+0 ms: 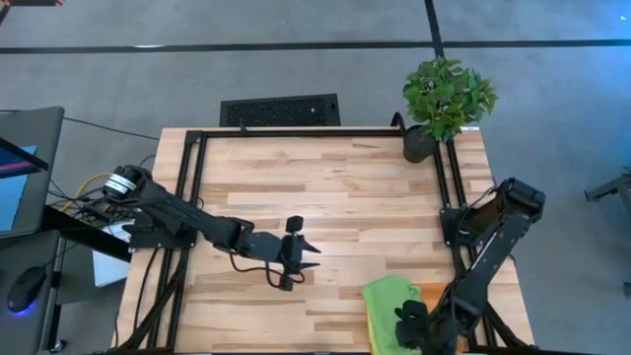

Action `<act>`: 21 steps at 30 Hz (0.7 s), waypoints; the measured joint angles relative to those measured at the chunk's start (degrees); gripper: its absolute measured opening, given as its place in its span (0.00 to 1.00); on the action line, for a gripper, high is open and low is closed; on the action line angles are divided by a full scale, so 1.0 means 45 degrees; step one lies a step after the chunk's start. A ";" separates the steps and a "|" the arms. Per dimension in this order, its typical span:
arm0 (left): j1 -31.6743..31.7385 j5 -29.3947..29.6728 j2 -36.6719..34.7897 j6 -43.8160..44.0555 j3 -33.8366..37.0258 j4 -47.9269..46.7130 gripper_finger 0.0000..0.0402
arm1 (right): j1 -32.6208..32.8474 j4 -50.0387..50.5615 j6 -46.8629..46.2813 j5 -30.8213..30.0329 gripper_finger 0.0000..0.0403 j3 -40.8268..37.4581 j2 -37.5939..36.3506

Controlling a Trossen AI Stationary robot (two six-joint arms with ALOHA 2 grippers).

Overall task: Fold microfiber towels
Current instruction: Put the folded green microfiber towel into the orange bin, then return to Home Position

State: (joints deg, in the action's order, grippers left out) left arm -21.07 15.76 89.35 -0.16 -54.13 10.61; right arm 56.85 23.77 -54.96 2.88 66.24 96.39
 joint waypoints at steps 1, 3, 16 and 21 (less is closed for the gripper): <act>-0.0027 -0.0003 -0.0146 -0.0006 0.0000 0.0020 0.33 | 0.0003 0.0118 0.0006 -0.0126 0.60 0.0000 -0.0246; -0.0126 -0.0003 -0.0506 -0.0118 0.0000 -0.0051 0.30 | 0.0028 0.0450 -0.0008 -0.0691 0.59 0.0000 -0.0842; -0.1551 0.1270 -0.3927 0.0221 -0.0005 -0.4250 0.01 | -0.0401 0.1448 0.4361 -0.5963 0.46 0.0005 -0.4128; -0.2520 0.3468 -0.5025 0.0819 -0.0005 -0.6057 0.00 | -0.1175 0.2227 0.7182 -0.7782 0.24 0.0000 -0.5037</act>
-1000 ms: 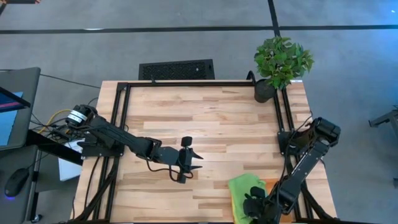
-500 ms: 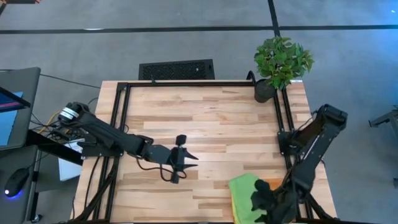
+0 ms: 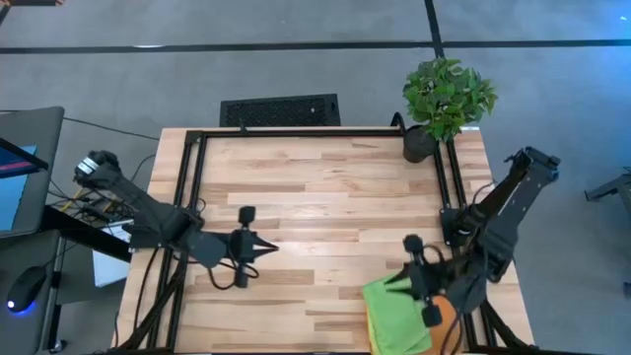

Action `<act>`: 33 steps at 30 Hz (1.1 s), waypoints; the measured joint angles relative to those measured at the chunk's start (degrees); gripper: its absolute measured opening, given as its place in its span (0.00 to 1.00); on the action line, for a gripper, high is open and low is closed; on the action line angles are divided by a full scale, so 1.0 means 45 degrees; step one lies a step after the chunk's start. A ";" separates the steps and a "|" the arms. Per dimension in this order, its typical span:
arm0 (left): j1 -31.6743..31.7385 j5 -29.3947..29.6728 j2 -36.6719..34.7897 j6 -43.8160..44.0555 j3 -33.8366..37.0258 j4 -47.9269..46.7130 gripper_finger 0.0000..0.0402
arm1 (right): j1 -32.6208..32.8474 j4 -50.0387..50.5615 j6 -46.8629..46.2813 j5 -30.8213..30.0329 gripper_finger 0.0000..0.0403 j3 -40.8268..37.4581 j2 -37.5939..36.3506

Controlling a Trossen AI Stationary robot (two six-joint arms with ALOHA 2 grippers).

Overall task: Fold microfiber towels
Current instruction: Return to Home Position

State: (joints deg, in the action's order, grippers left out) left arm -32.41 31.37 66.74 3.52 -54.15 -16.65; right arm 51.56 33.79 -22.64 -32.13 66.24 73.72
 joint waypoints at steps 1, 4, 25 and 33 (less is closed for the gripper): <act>-0.0146 0.0230 -0.0185 0.0143 0.0000 -0.0392 0.00 | -0.0225 0.0025 0.0502 -0.0034 0.19 0.0003 -0.0187; -0.0317 0.0084 -0.0665 0.0086 0.0000 -0.1062 0.00 | -0.0926 0.0164 0.1713 -0.0013 0.05 -0.0081 -0.0799; 0.7036 -0.8558 -0.7349 -0.2454 0.5511 0.2517 0.00 | -0.4559 -0.3711 0.4764 0.3512 0.04 -0.6255 -0.8390; 0.9316 -0.8809 -0.9456 -0.1976 0.6645 0.2089 0.00 | -0.5359 -0.5030 0.4831 0.4122 0.02 -0.8631 -1.1643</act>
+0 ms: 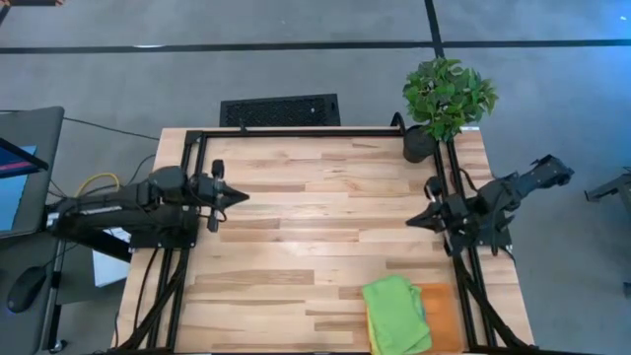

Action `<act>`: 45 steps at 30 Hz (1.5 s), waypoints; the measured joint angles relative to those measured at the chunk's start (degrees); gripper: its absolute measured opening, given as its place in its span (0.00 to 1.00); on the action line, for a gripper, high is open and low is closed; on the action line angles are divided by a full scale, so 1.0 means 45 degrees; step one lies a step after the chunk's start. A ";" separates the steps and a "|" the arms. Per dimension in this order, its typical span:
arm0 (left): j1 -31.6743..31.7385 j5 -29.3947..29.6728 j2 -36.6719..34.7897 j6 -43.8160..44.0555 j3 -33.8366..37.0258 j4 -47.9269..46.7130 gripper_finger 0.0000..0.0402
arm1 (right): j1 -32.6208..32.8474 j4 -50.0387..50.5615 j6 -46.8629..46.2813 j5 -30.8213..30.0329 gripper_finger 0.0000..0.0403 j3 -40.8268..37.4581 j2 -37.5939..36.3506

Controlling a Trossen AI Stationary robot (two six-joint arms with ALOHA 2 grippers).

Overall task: Fold microfiber towels
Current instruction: Return to Home Position

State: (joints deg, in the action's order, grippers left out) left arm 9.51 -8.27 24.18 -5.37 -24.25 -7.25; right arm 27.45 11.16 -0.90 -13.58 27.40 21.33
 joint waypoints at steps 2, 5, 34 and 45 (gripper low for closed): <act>0.0297 -0.0031 -0.0751 0.0226 0.0408 0.0070 0.00 | -0.0071 -0.0058 -0.0002 0.0053 0.02 -0.0465 -0.0665; 0.0535 -0.0112 -0.2029 0.0462 0.1078 -0.0005 0.00 | -0.0045 -0.0171 0.0017 0.0053 0.02 -0.0989 -0.1553; 0.0530 0.0565 -0.5329 0.0156 0.3825 0.0099 0.00 | -0.0040 -0.3900 0.0771 0.0042 0.02 -0.6004 -0.4219; 0.0527 0.0124 -0.5289 -0.0410 0.4619 0.0361 0.00 | -0.0045 -0.3253 0.0975 -0.0096 0.04 -0.6008 -0.4150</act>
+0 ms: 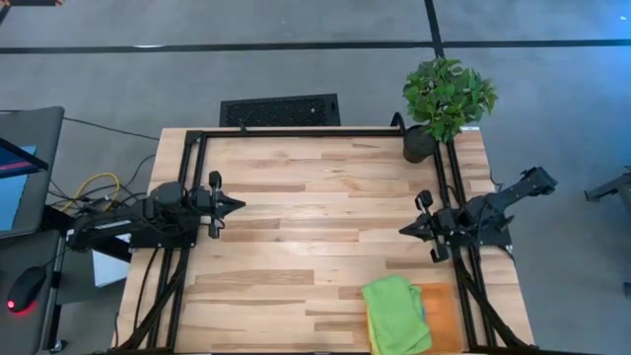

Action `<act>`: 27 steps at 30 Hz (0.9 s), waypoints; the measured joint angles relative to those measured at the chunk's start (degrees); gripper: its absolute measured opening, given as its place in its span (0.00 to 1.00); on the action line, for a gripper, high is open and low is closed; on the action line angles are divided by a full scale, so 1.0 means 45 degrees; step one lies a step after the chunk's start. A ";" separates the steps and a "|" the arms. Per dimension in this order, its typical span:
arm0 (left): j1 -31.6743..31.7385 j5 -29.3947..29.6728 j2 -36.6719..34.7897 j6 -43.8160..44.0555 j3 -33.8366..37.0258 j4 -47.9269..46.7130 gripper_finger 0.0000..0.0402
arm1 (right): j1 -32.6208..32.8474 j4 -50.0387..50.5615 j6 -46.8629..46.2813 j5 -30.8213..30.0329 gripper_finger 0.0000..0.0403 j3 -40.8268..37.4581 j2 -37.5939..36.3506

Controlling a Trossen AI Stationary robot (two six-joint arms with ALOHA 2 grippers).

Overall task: Fold microfiber towels
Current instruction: Return to Home Position

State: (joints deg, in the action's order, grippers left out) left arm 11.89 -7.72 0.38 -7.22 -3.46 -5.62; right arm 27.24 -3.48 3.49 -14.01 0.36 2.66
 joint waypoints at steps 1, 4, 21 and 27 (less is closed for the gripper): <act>0.0003 0.0003 -0.0032 -0.0019 0.0000 -0.0006 0.00 | 0.0000 0.0093 -0.0088 -0.0175 0.05 0.0000 0.0006; 0.0003 0.0022 -0.0009 0.0675 0.0000 -0.0050 0.00 | 0.0000 0.0096 -0.0003 -0.0245 0.07 0.0000 0.0099; 0.0003 0.2116 -0.0024 0.0217 0.0015 -0.0215 0.00 | 0.0000 0.0091 -0.0005 -0.0240 0.09 -0.0005 0.0097; 0.0003 0.2133 -0.0024 0.0217 0.0015 -0.0210 0.00 | 0.0000 0.0086 -0.0005 -0.0240 0.10 -0.0010 0.0097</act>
State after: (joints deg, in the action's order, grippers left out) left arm 11.90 1.88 0.27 -6.24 -3.40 -6.57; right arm 27.24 -3.09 3.46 -15.09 0.32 3.09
